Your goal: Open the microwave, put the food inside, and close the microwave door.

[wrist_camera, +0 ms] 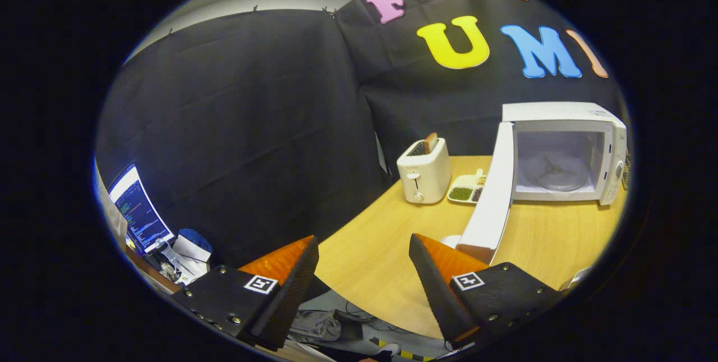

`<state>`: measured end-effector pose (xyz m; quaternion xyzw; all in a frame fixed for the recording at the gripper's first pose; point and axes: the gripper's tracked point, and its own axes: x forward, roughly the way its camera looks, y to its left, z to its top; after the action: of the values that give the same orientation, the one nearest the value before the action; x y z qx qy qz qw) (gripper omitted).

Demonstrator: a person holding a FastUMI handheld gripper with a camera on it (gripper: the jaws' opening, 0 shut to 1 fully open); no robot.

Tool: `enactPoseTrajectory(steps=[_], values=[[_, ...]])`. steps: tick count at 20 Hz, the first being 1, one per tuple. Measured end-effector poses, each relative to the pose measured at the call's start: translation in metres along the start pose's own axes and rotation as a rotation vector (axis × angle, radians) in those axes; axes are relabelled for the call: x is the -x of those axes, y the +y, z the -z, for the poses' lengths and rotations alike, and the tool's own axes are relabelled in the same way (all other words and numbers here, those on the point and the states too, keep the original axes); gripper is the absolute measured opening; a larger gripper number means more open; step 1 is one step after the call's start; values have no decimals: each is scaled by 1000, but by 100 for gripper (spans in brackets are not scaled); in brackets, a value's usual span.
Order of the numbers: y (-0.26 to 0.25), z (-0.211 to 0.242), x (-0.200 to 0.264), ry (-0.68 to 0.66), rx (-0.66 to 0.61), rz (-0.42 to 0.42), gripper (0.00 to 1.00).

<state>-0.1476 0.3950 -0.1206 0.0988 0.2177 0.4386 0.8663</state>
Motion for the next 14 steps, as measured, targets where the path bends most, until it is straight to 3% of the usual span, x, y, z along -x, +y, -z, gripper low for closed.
enactPoseTrajectory(steps=[7, 14], values=[[-33, -65, 58, -122, 69, 10, 97], [-118, -74, 117, -126, 67, 139, 97]])
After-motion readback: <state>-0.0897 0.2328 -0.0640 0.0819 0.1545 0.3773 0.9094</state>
